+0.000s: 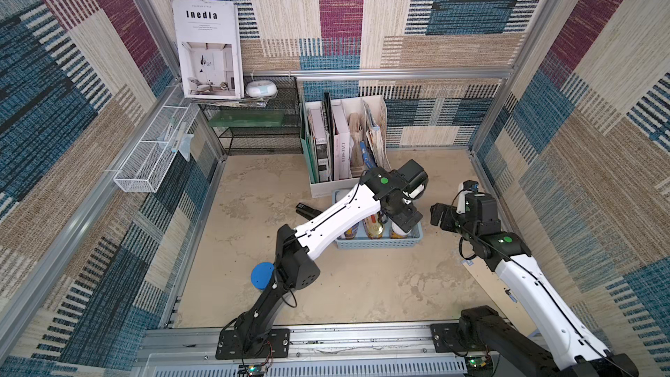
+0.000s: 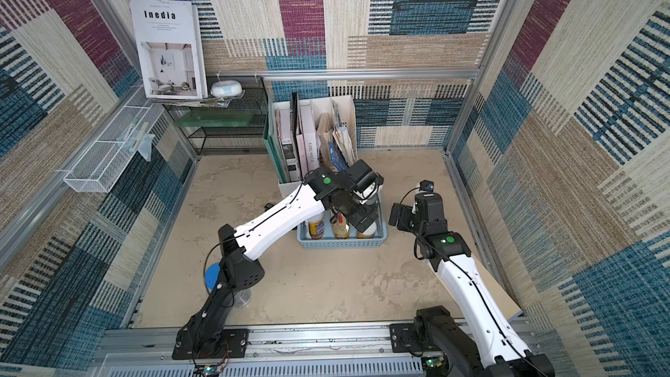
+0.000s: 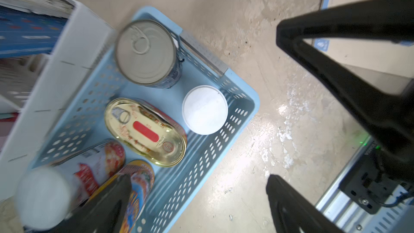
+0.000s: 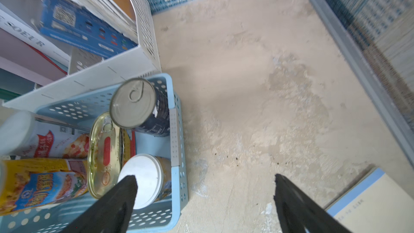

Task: Put the canned food in the basket
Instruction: Reset both arms

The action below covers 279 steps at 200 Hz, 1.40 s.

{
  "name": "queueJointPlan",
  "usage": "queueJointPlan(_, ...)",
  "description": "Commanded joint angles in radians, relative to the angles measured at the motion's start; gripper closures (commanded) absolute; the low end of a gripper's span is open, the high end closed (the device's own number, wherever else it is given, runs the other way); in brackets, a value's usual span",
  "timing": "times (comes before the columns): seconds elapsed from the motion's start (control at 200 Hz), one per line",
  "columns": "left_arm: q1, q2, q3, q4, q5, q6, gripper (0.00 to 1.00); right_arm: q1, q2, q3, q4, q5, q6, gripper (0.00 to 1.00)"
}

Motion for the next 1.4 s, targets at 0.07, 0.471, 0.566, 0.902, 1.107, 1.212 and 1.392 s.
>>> queueJointPlan(0.07, 0.001, -0.362, -0.235, 0.094, -0.197, -0.016, 0.01, -0.002, -0.022, 0.045, 0.043, -0.018, -0.078, 0.01)
queueJointPlan(0.471, 0.142, -1.195, -0.937, 0.418, -0.553, -0.002, 0.01, -0.008, -0.124, -0.056, 0.315, 0.039, -0.200, 0.01)
queueJointPlan(0.566, 0.217, -1.282, -1.079, 0.431, -0.562, -0.039, 0.01, -0.020, -0.156, -0.095, 0.349, 0.061, -0.207, 0.01)
queueJointPlan(0.902, 0.503, -1.372, -1.503, 0.733, -0.564, -0.138, 0.01, -0.070, -0.201, -0.241, 0.493, 0.061, -0.182, 0.01)
queueJointPlan(1.107, 0.713, -1.378, -1.655, 0.893, -0.577, -0.213, 0.01, -0.092, -0.174, -0.292, 0.604, 0.047, -0.199, 0.01)
queueJointPlan(1.212, 0.781, -1.362, -1.685, 0.950, -0.554, -0.188, 0.01, -0.095, -0.131, -0.315, 0.656, 0.042, -0.208, 0.01)
queueJointPlan(1.392, 0.825, -1.301, -1.836, 1.194, -0.503, -0.074, 0.01, -0.098, -0.075, -0.391, 0.826, 0.073, -0.245, 0.01)
